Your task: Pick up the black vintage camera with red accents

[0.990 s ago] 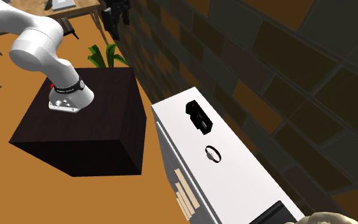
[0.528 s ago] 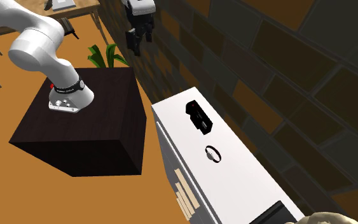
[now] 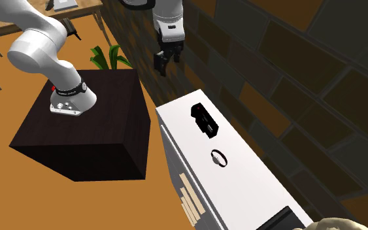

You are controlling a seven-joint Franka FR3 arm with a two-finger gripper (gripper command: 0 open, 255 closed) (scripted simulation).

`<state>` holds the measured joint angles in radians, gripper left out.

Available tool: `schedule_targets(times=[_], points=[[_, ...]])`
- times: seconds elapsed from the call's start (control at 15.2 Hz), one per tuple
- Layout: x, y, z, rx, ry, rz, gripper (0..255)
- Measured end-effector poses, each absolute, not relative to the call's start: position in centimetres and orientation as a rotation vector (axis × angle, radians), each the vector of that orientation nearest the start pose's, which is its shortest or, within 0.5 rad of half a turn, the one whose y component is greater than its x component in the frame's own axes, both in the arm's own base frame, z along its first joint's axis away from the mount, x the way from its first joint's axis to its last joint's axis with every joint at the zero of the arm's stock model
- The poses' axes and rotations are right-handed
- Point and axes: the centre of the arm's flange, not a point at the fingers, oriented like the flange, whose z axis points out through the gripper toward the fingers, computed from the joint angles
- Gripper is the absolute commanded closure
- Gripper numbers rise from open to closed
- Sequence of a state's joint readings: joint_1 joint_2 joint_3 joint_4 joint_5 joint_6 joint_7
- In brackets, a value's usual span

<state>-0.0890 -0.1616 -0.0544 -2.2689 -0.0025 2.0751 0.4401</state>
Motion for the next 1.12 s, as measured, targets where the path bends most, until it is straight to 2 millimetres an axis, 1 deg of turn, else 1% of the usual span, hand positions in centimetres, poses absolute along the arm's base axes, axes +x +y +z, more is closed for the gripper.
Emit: schedule_targets(times=[0.07,0.13,0.33,0.4,0.66,0.79,0.99,1.06,1.12], points=[[49.2,-7.8,41.4,-3.001,0.934,0.048,0],[50.0,-8.1,40.4,-2.993,0.968,0.046,0],[52.9,-9.9,38.4,-2.969,1.072,0.037,0],[53.6,-10.4,37.4,-2.960,1.106,0.034,0],[56.6,-13.6,34.6,-2.919,1.243,0.021,0],[58.5,-14.6,33.0,-2.897,1.309,0.014,0],[60.3,-17.3,31.1,-2.860,1.411,0.004,0],[60.8,-17.9,30.3,-2.851,1.436,0.002,0],[61.1,-18.1,29.9,-2.846,1.450,0.001,0]])
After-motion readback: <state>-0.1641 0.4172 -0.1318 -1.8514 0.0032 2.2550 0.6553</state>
